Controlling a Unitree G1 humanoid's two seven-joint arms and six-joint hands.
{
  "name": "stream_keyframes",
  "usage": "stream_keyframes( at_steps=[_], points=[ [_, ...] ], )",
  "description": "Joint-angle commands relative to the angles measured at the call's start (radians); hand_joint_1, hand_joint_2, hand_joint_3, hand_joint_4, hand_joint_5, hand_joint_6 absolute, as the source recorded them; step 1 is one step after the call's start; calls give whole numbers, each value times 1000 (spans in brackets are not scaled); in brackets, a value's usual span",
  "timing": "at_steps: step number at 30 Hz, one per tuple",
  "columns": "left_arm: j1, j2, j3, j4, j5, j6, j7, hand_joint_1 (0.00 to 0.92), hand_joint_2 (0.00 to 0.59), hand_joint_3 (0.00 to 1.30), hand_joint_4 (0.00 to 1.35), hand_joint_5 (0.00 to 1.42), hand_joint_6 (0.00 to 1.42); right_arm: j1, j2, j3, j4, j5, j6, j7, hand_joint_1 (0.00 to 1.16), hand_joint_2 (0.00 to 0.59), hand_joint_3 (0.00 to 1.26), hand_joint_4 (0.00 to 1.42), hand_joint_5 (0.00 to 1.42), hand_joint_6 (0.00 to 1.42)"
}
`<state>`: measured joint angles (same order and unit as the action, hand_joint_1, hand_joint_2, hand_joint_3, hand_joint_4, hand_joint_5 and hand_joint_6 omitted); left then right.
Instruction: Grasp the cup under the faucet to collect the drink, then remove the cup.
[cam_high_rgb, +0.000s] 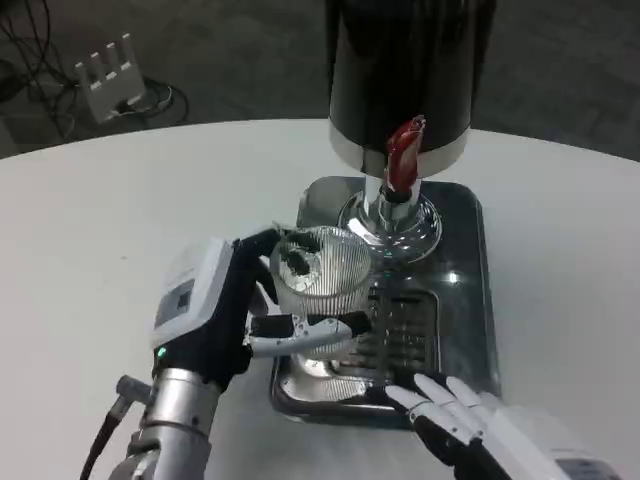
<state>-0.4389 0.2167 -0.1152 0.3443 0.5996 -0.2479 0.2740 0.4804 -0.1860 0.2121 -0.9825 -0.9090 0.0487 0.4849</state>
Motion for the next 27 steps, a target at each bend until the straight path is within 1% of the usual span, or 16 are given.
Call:
stream_keyframes(
  at_steps=[1,3,5,12,21,24,27],
  points=[
    [-52,-10,-36,32,23,17,46,626,0,835,929,981,946,33,-6,-30,-17,39,-14,-28,602,442,146,42,0,0],
    [-68,-13,-47,48,33,26,63,626,0,837,929,980,946,43,-14,-51,-14,52,-19,-39,604,443,146,42,0,0],
    [-76,-16,-53,58,39,31,77,626,0,839,929,977,946,48,-20,-60,-12,64,-21,-41,608,441,146,42,0,0],
    [-102,-37,-70,81,41,52,117,619,4,834,929,971,962,35,-26,-48,-10,65,-18,-33,617,442,152,42,0,0],
    [-156,-60,-95,136,43,73,135,600,2,834,940,972,970,19,-31,-63,-16,72,-5,-23,624,444,155,42,0,0],
    [-176,-66,-114,157,51,85,139,582,2,830,941,983,970,18,-33,-75,-15,79,-5,-23,626,444,154,42,0,0],
    [-191,-69,-132,172,50,88,134,577,4,830,941,986,970,19,-30,-75,-10,83,-7,-26,627,444,150,42,0,0]
  ],
)
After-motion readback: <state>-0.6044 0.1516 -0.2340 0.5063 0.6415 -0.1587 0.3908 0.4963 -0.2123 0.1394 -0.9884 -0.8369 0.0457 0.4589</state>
